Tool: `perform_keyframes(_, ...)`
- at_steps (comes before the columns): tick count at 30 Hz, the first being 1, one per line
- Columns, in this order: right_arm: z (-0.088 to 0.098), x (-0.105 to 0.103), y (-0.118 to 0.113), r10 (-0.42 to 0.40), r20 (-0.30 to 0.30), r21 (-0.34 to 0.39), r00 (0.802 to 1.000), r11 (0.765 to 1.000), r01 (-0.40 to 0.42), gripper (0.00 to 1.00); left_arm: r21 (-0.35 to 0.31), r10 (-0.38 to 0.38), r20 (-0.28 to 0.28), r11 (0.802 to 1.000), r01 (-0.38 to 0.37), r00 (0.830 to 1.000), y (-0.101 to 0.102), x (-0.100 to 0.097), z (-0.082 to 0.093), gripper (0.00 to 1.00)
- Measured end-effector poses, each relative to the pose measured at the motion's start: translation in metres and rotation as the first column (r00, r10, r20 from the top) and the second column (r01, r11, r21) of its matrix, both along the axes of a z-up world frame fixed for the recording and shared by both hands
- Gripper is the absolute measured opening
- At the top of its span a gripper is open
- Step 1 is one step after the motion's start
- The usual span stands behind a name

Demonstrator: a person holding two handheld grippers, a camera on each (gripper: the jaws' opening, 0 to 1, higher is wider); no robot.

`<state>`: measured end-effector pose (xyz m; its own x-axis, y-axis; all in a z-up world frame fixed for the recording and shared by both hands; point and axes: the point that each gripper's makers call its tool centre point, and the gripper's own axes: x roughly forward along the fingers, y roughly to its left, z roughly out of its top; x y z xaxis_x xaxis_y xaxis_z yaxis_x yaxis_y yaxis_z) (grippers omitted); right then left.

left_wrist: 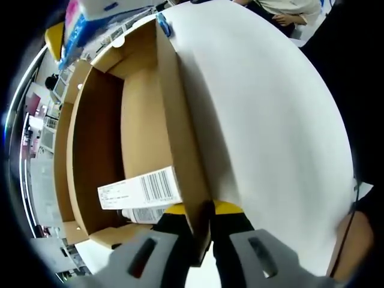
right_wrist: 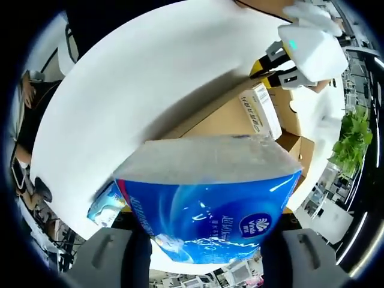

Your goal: Operate the shoe box by opening the lid, removing the specified soft item, and placing it in the target area until the item is outside and the box remains undamaged.

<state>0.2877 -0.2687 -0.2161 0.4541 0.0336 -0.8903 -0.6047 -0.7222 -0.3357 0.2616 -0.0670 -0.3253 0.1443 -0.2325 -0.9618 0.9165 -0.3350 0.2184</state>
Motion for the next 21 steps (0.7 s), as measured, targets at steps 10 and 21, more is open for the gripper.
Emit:
perform_keyframes(10, 0.002, -0.015, -0.036, -0.126, 0.031, 0.051, 0.992, 0.991, 0.124, 0.74, 0.005, 0.001, -0.001, 1.0, -0.001, 1.0, 0.0, 0.001, 0.0, 0.08)
perform_keyframes(21, -0.007, -0.04, -0.07, -0.208, 0.034, 0.048, 0.978, 0.977, 0.206, 0.73, 0.015, 0.008, 0.002, 1.0, -0.008, 1.0, 0.001, 0.001, -0.001, 0.08)
